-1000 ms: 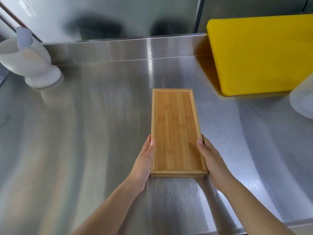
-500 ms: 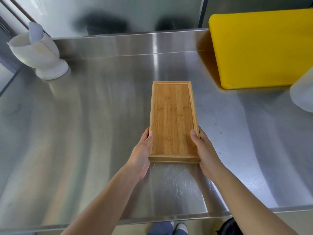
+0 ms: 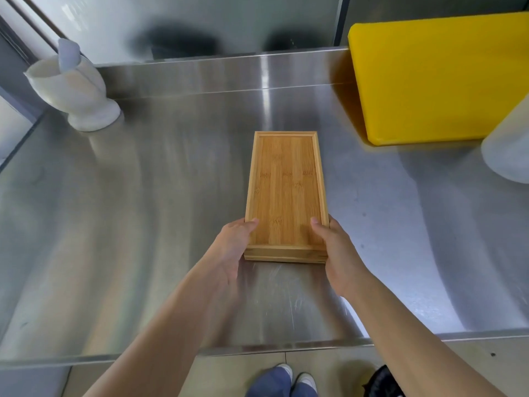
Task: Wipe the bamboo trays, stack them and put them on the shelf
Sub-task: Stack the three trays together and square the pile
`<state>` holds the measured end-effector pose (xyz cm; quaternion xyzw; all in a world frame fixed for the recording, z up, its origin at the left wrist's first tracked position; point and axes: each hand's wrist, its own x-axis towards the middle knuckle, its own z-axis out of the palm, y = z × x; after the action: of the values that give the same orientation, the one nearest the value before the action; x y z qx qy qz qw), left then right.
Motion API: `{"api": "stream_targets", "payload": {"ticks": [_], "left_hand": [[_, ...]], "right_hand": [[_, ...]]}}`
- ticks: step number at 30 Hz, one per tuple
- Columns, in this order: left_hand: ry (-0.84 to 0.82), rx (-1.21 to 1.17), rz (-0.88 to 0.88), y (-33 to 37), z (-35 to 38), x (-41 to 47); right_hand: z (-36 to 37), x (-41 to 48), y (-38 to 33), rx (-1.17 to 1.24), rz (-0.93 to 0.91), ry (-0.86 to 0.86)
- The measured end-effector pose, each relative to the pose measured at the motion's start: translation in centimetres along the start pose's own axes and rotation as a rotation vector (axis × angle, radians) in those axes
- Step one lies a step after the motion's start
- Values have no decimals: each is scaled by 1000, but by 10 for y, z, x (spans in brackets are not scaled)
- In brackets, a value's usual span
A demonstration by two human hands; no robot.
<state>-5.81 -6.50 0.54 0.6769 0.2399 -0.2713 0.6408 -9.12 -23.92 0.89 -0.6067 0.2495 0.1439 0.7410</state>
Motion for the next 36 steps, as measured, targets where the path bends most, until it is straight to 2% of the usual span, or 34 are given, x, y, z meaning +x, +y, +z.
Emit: {"api": "stream_targets", "payload": {"ticks": [6, 12, 19, 24, 29, 36], "left_hand": [[49, -84, 40, 11, -1, -15], [-17, -191, -12, -2, -2, -26], [-49, -301, -34, -9, -6, -30], [-99, -295, -35, -12, -6, -37], [-80, -318, -5, -12, -3, -45], [47, -407, 88, 6, 10, -61]], "right_hand": [[-17, -5, -13, -8, -16, -101], [-27, -15, -9, -58, -4, -175], [-45, -17, -16, 22, 49, -209], [-49, -22, -12, 3, 26, -206], [-53, -23, -10, -22, -22, -185], [-46, -25, -26, -90, -127, -70]]}}
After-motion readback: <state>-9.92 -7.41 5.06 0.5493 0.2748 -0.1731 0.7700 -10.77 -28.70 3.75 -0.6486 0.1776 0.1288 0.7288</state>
